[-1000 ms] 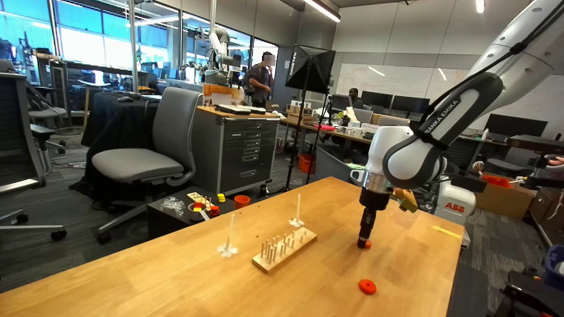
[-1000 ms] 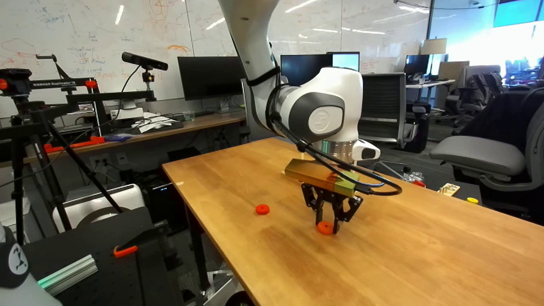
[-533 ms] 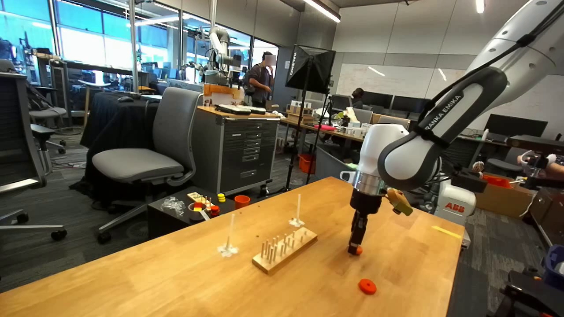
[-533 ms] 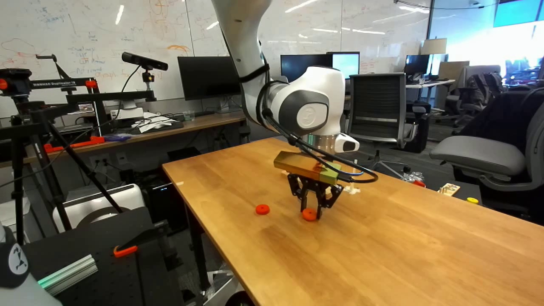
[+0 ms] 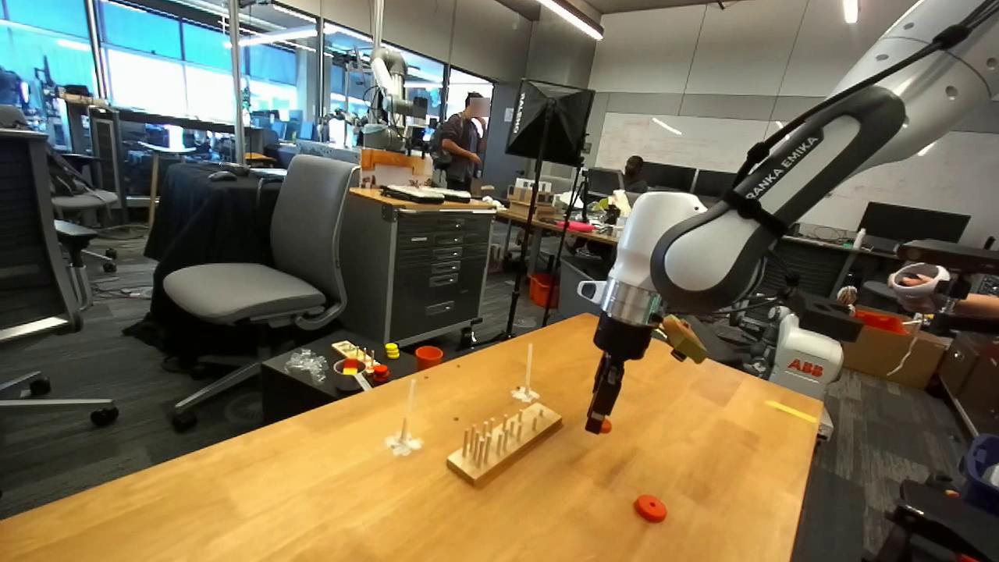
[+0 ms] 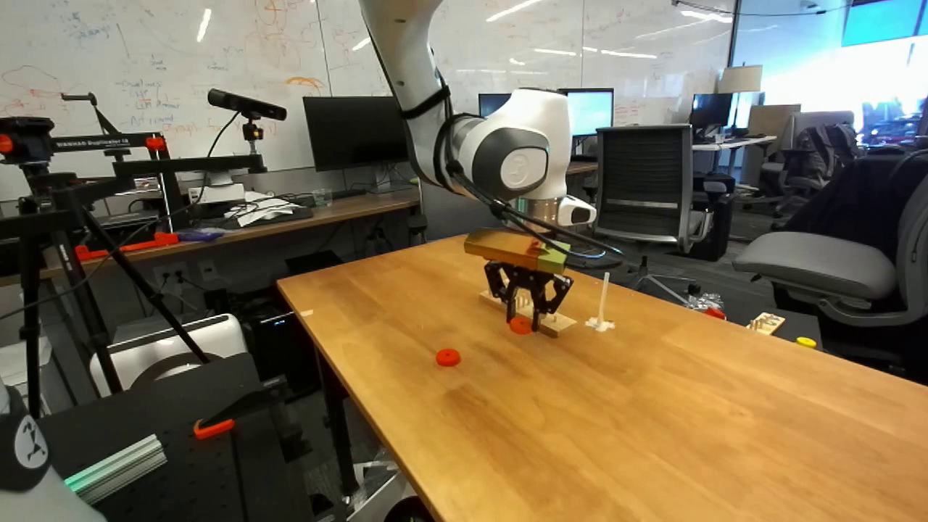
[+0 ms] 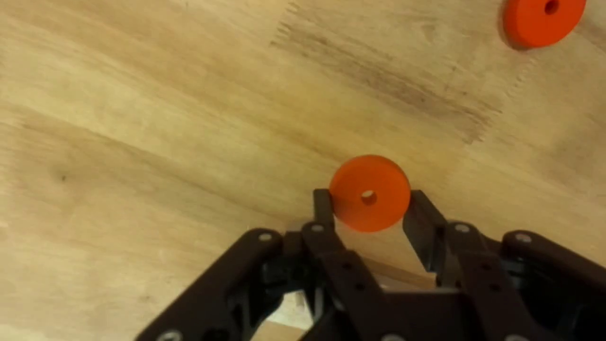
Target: Pick up the orange ring on the right and place it on the wooden stand
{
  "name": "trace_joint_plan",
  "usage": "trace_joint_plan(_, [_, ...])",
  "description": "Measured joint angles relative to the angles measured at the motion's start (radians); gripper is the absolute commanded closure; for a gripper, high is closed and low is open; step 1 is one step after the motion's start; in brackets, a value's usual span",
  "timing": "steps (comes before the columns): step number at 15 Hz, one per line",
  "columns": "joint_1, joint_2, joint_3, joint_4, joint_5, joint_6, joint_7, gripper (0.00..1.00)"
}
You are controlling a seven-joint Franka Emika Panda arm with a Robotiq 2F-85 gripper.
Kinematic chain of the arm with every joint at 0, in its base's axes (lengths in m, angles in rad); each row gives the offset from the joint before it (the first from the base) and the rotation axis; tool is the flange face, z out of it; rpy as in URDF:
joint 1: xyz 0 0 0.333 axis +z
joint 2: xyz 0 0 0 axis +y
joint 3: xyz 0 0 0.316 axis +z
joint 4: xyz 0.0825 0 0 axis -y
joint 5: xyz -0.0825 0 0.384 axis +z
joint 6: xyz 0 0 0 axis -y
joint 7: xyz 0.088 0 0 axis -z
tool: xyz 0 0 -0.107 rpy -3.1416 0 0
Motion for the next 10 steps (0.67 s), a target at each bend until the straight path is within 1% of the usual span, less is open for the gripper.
trace_joint_plan(10, [0.035, 0.000, 0.030, 0.105, 0.020, -0.077, -0.002, 0.82])
